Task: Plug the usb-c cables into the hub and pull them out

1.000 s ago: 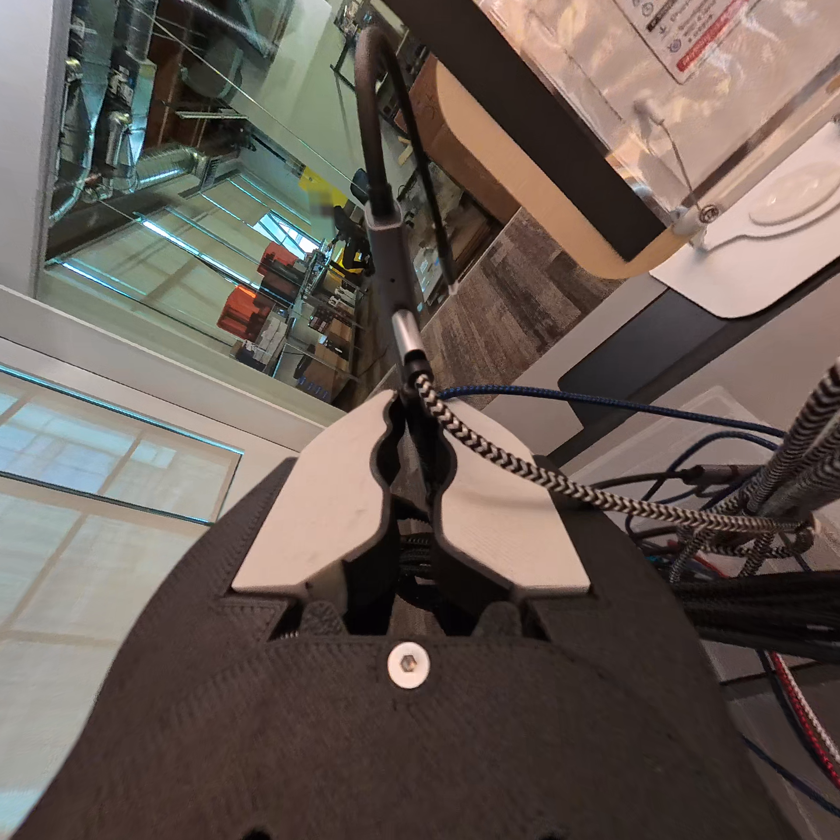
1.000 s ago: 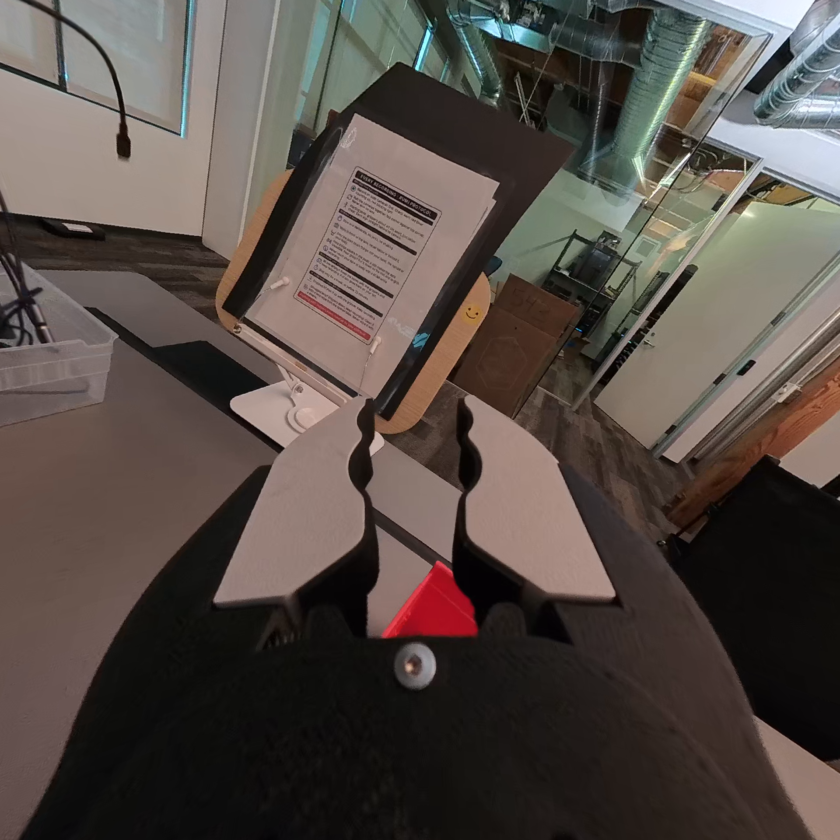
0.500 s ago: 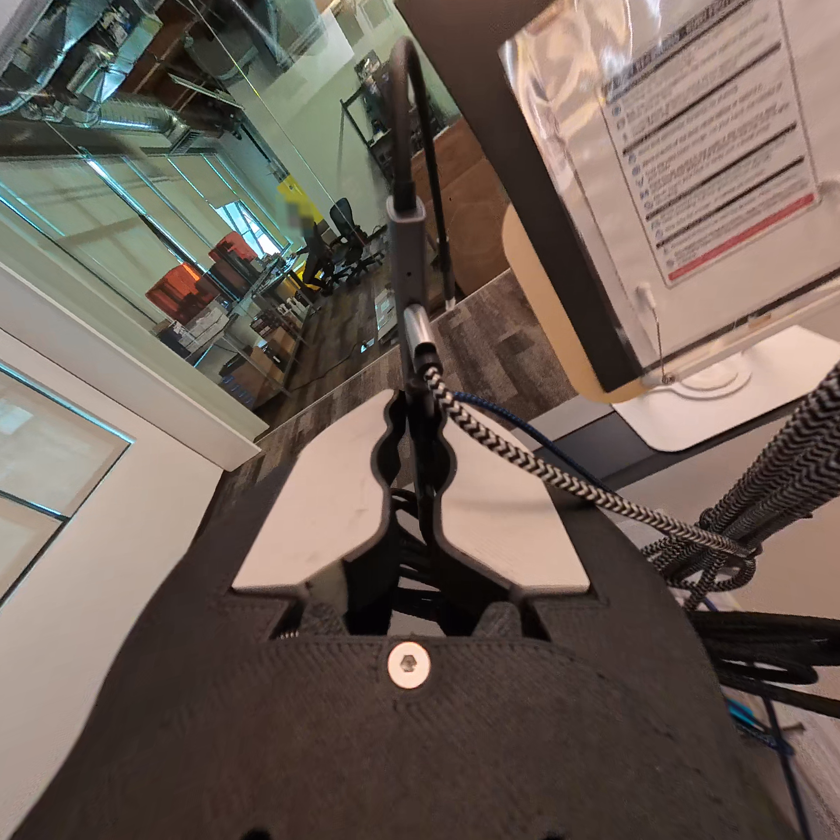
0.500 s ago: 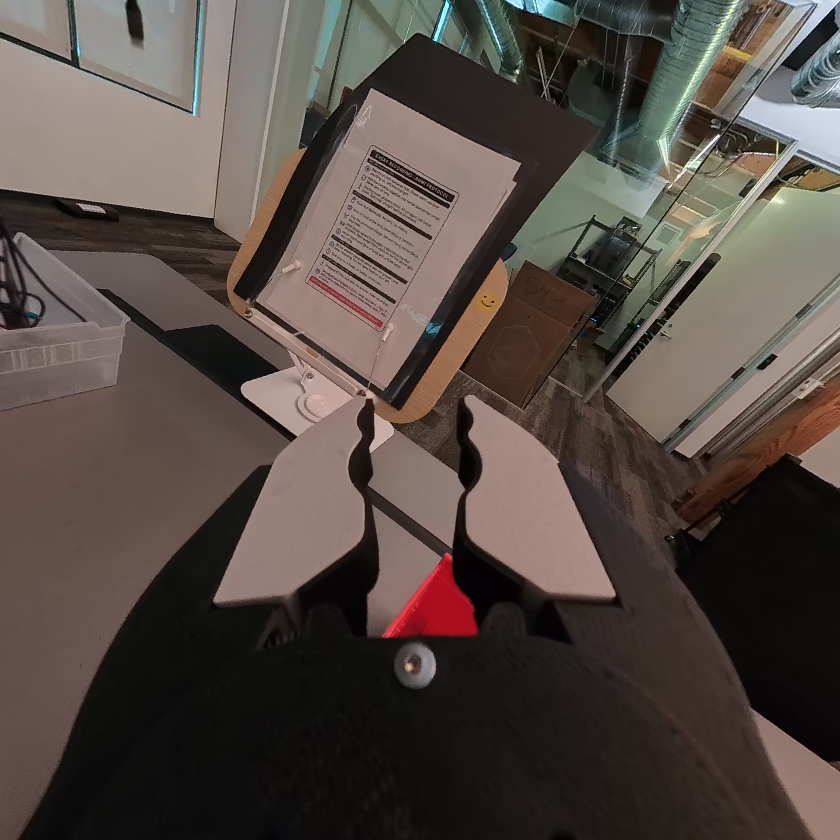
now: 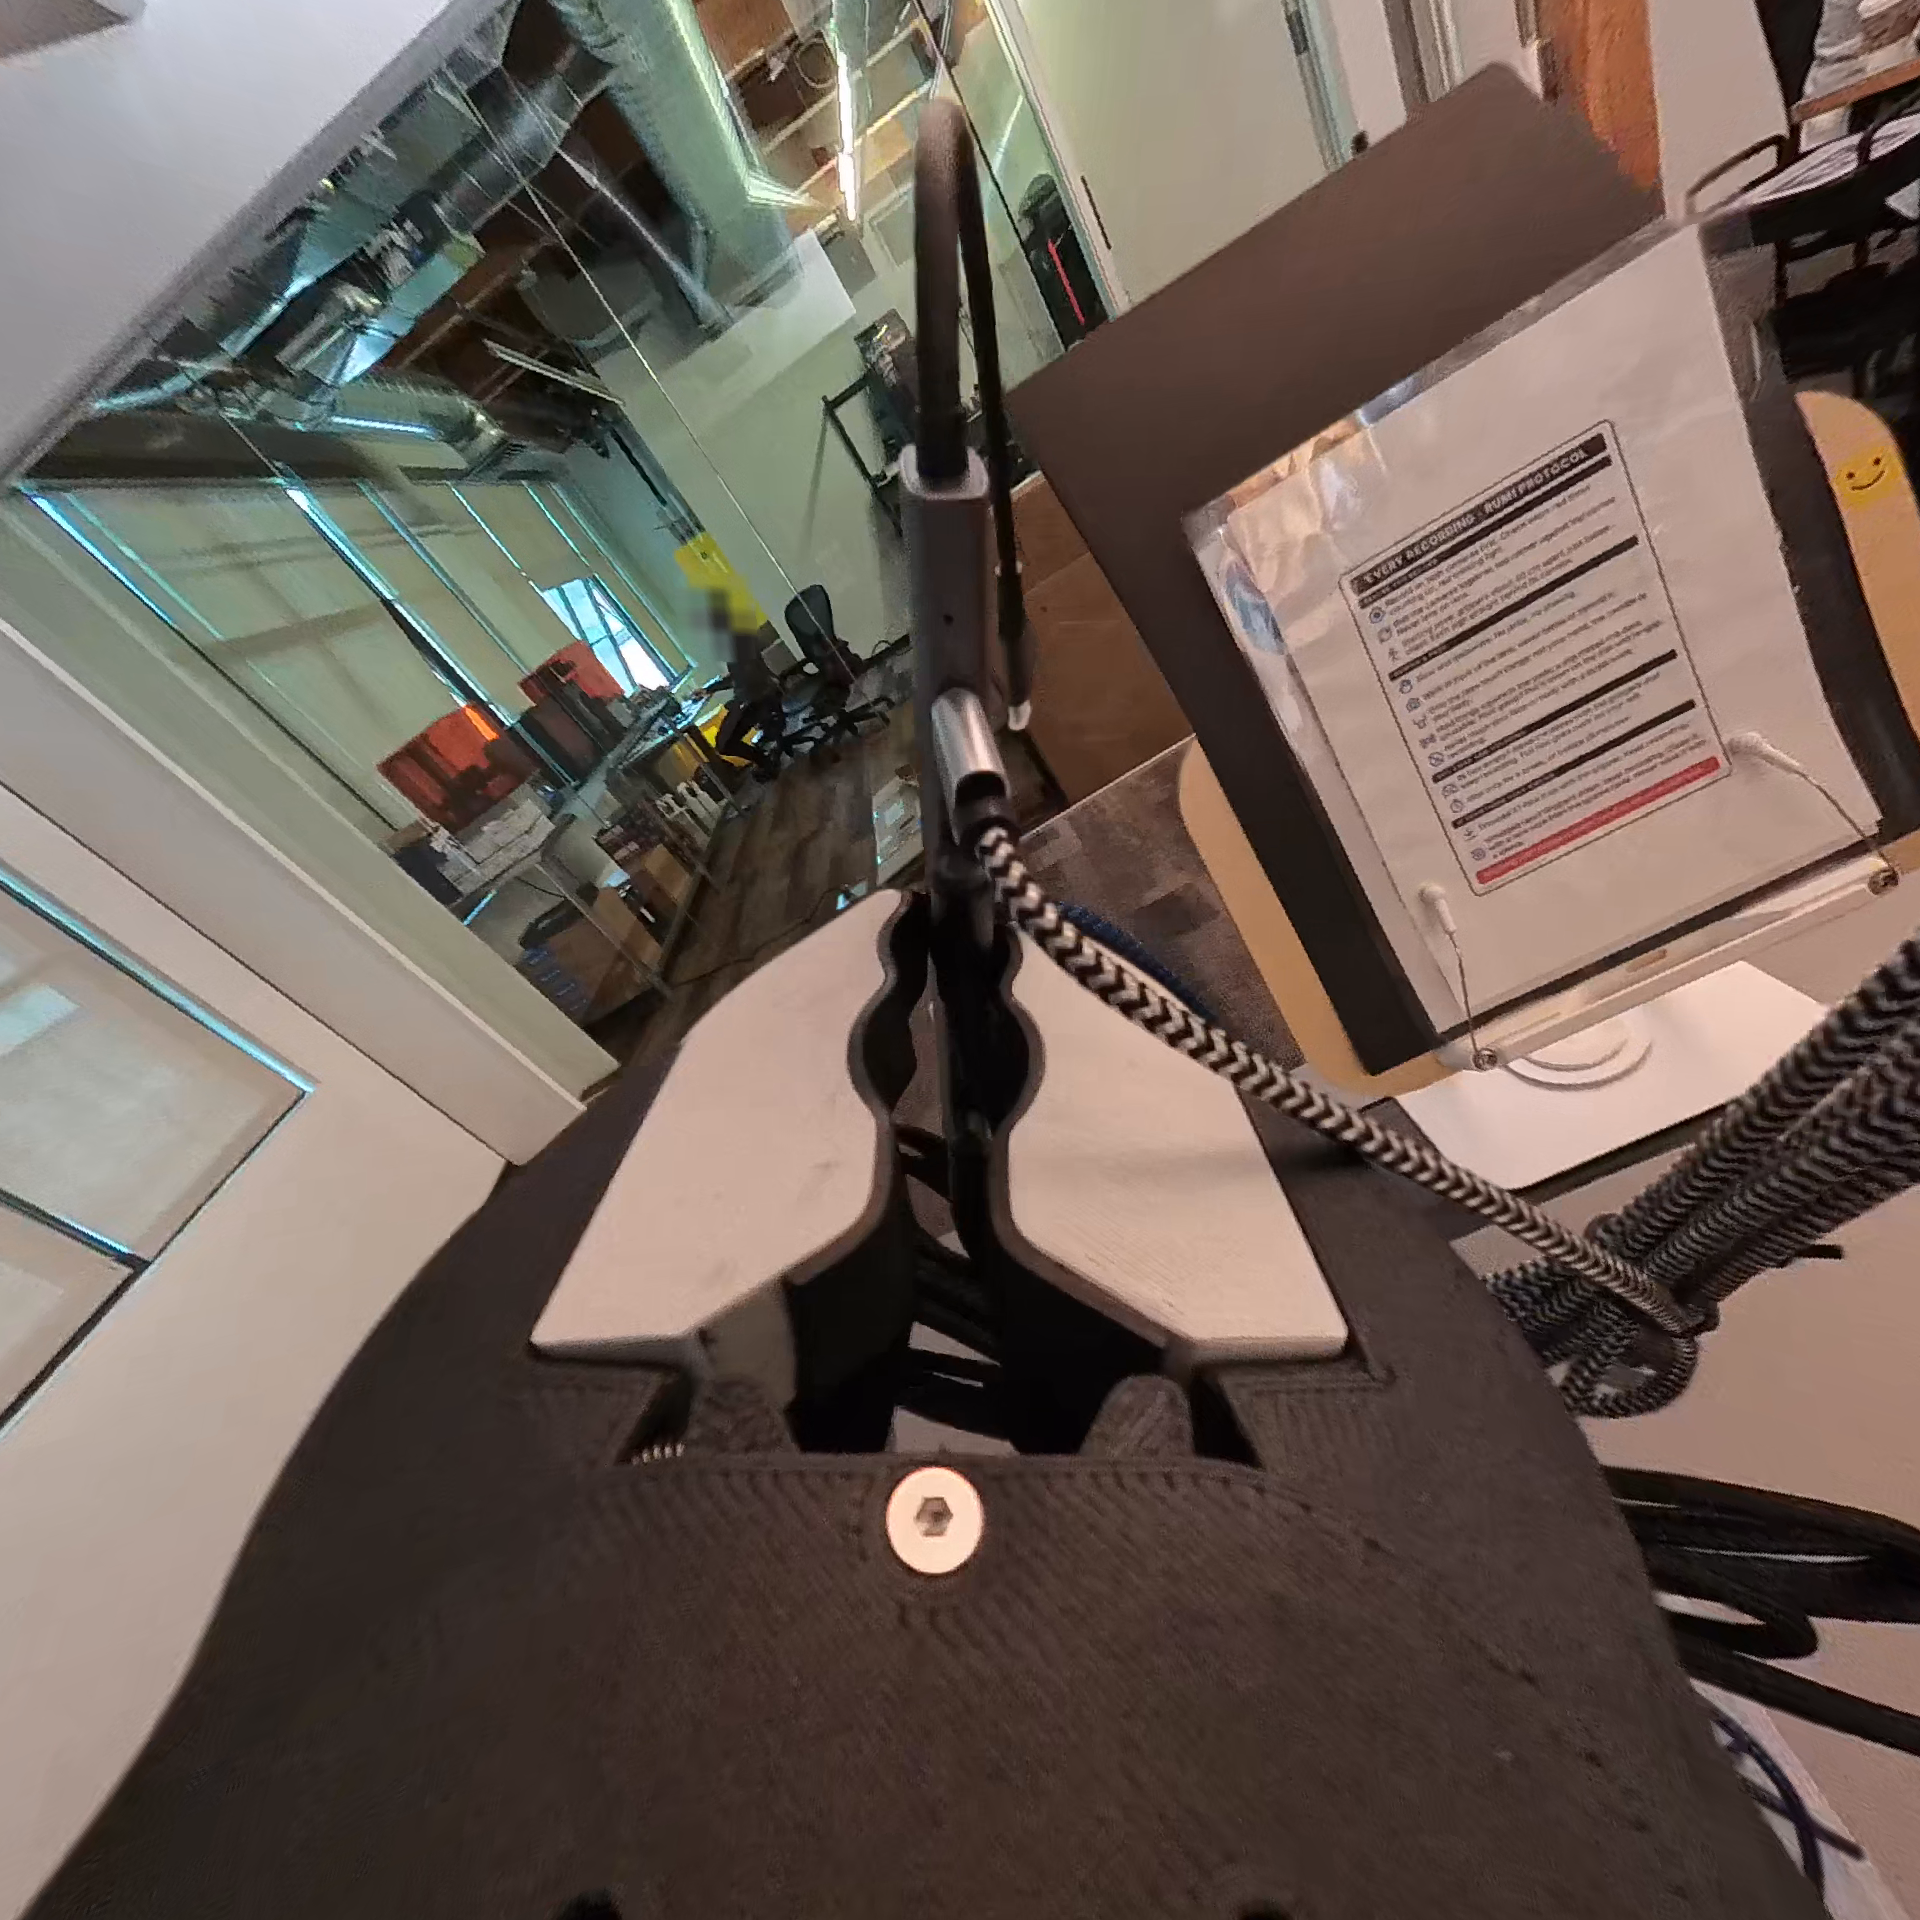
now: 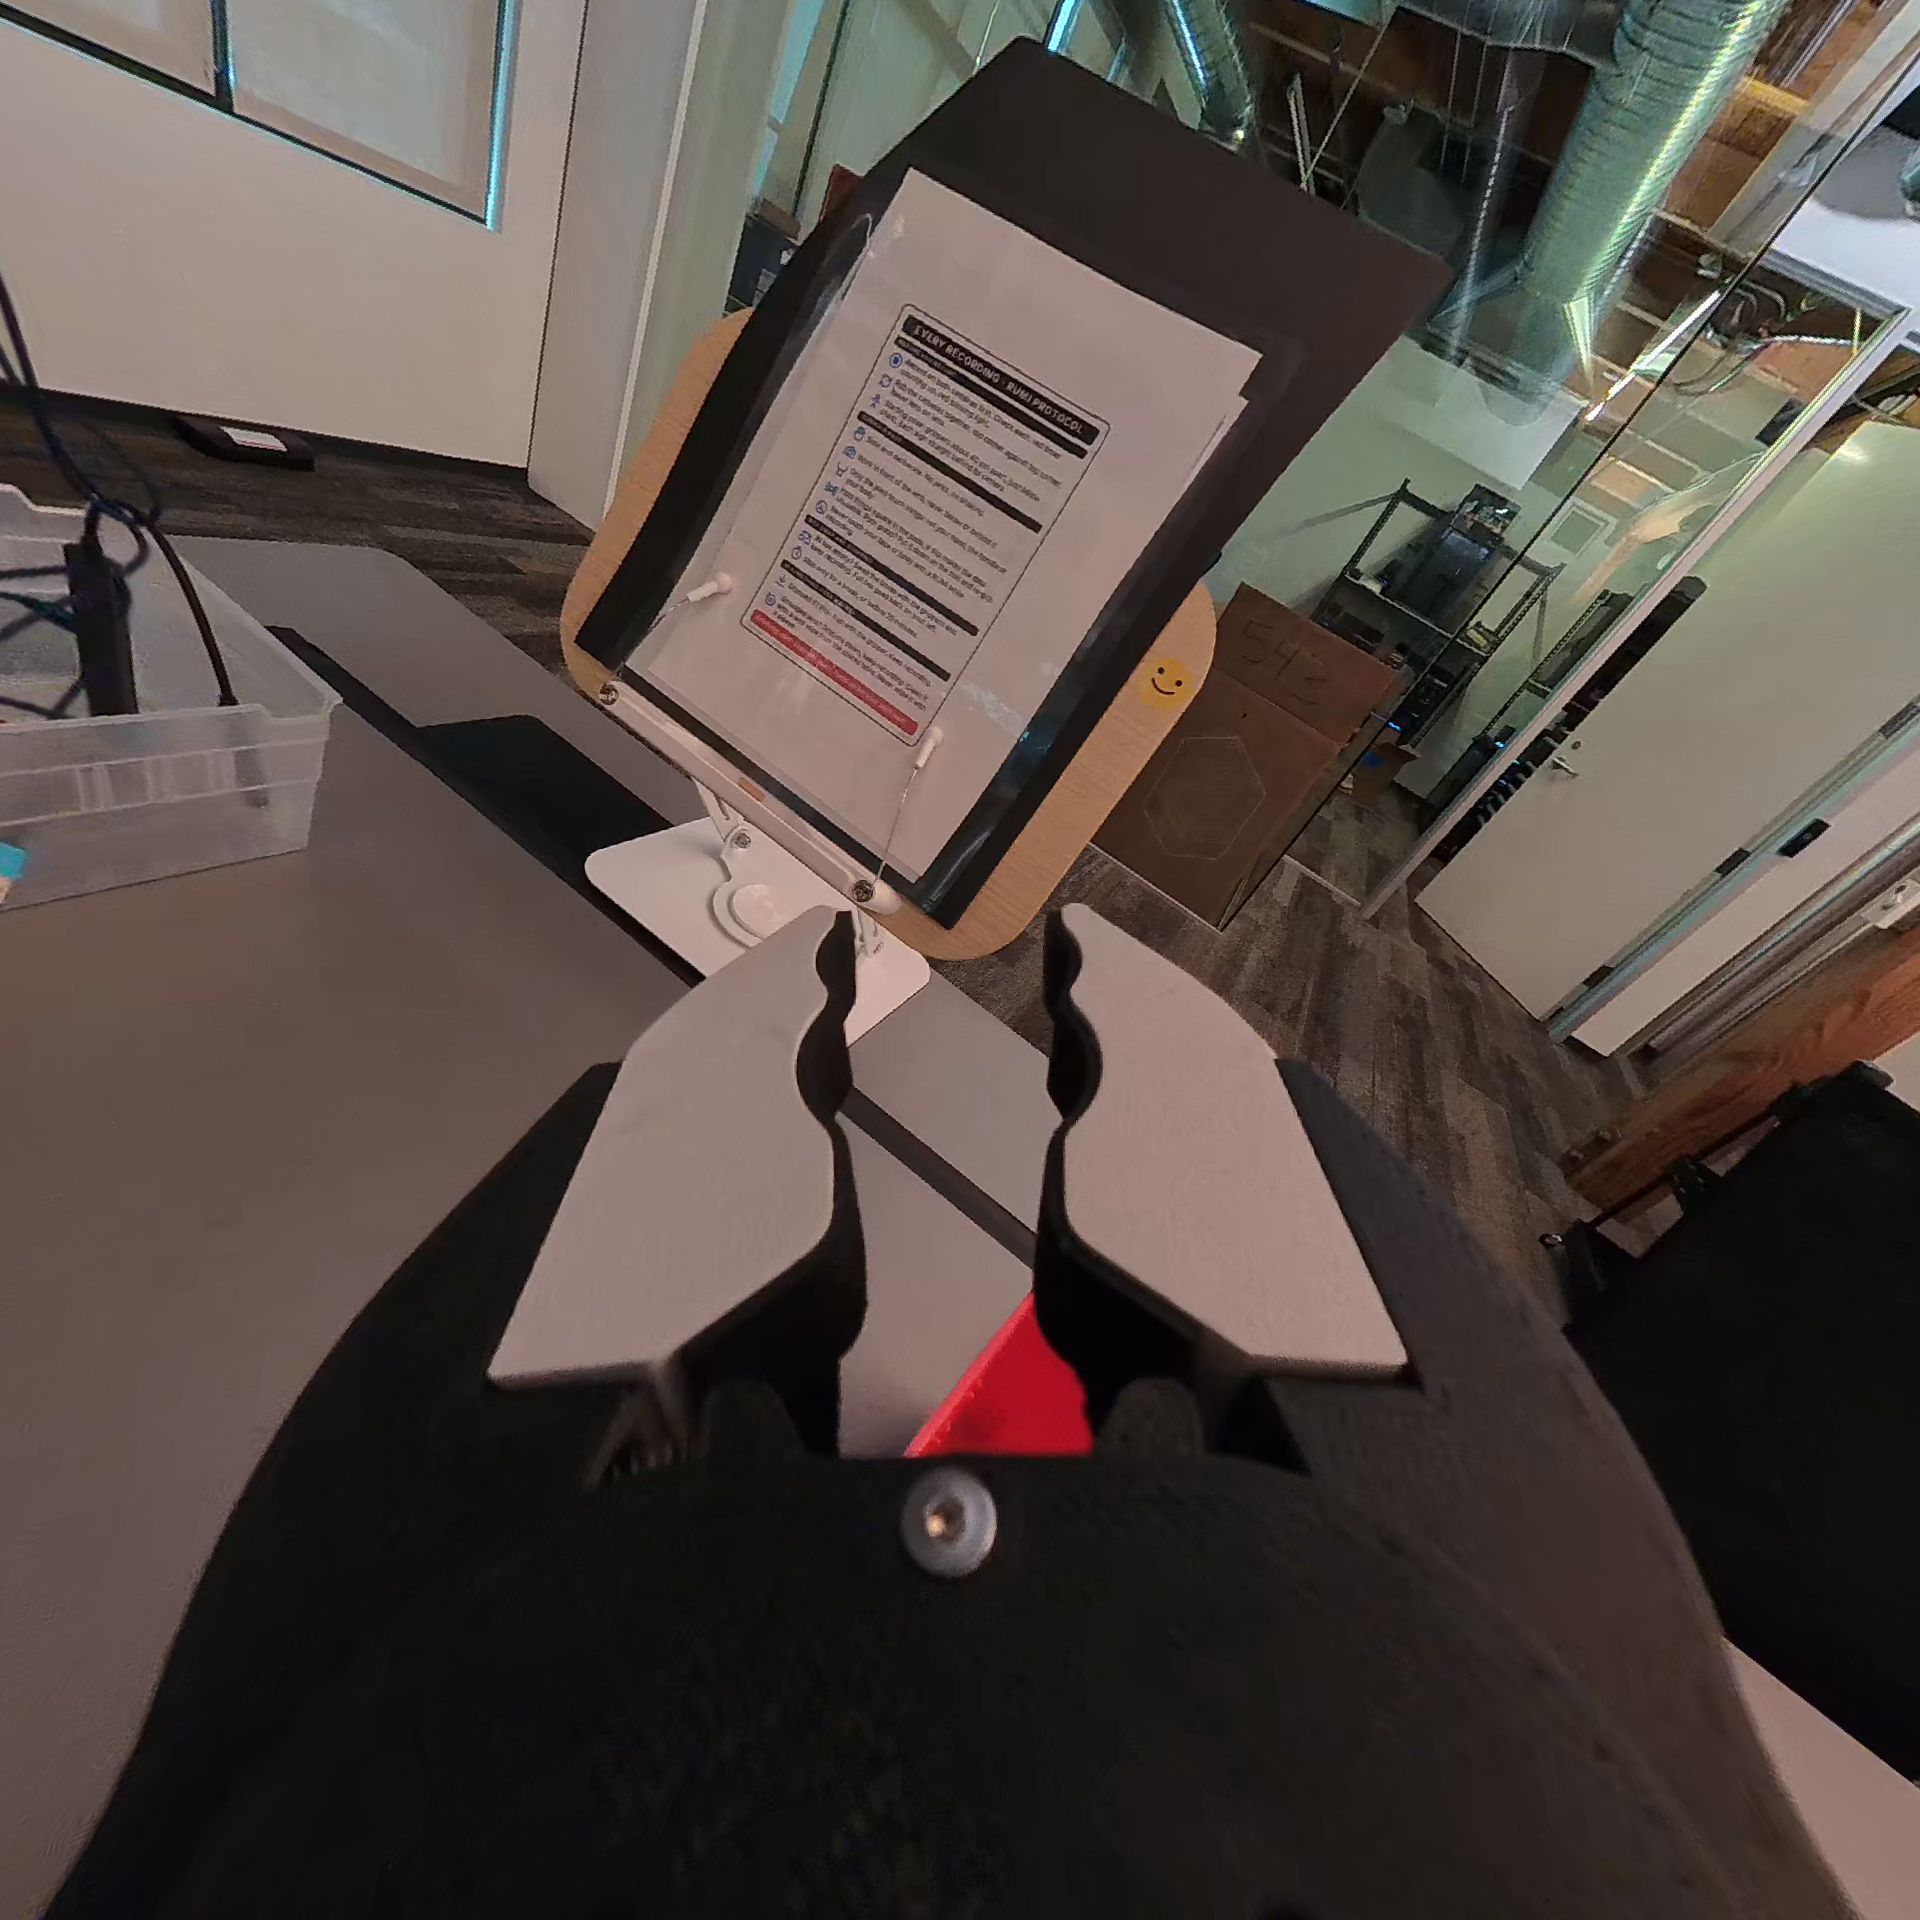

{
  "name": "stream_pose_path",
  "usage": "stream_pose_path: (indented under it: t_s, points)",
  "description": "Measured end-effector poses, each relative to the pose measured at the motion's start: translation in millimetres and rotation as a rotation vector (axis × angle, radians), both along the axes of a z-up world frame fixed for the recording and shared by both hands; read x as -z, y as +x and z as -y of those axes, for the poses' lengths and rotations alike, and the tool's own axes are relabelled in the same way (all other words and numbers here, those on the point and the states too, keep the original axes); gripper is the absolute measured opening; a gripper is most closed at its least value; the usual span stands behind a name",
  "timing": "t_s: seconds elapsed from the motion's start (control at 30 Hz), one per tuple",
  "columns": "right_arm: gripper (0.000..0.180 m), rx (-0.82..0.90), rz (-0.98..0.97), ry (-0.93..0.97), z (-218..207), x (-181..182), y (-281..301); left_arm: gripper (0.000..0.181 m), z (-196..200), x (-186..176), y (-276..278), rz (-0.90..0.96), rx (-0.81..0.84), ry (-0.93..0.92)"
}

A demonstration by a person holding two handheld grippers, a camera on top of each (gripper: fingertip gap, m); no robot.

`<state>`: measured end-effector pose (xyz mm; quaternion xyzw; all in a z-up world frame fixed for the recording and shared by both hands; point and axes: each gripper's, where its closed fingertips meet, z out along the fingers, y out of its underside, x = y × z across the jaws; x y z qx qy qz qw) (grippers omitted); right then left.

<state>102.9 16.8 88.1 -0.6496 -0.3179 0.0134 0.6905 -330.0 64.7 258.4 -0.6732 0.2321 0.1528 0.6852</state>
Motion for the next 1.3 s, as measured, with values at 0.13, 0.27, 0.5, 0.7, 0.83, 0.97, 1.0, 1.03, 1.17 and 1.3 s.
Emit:
stream_pose_path:
  t_s: [0.13, 0.27, 0.5, 0.7, 0.83, 0.97, 1.0, 1.03, 1.17, 1.3]
  points:
    - [0.035, -0.010, 0.010, -0.012, -0.3, 2.9, -4.1, 0.011, 7.3, -23.6, 1.6, -0.032, -0.017, 0.010]
    - [0.035, -0.023, 0.030, -0.029, -1.4, 8.0, -10.7, 0.010, 15.9, -50.1, 1.3, -0.005, -0.014, 0.038]
    - [0.035, -0.053, 0.073, -0.053, -2.9, 17.6, -29.5, 0.011, 24.6, -69.6, 3.1, 0.020, -0.003, 0.036]
    - [0.035, -0.089, 0.125, -0.081, -3.7, 29.8, -54.9, 0.011, 26.0, -84.6, 2.3, 0.053, -0.005, 0.054]
    - [0.035, -0.128, 0.123, -0.122, -3.4, 39.7, -74.0, 0.010, 29.6, -102.0, 3.7, 0.042, -0.021, 0.064]
    - [0.034, -0.224, 0.069, -0.146, 6.5, 43.0, -104.2, 0.011, 34.6, -117.0, 6.6, 0.014, -0.051, 0.078]
    - [0.034, -0.257, 0.053, -0.148, 11.4, 42.4, -113.4, 0.011, 35.4, -119.9, 7.2, 0.013, -0.058, 0.077]
    - [0.032, -0.292, 0.039, -0.148, 17.5, 41.9, -123.1, 0.011, 36.3, -122.8, 8.3, 0.012, -0.062, 0.077]
    - [0.027, -0.465, -0.008, -0.166, 49.3, 41.9, -166.4, 0.011, 43.0, -133.3, 16.2, -0.001, -0.056, 0.090]
    - [0.021, -0.691, -0.119, -0.293, 76.7, 55.4, -206.7, 0.010, 49.7, -141.0, 23.2, -0.008, -0.048, 0.097]
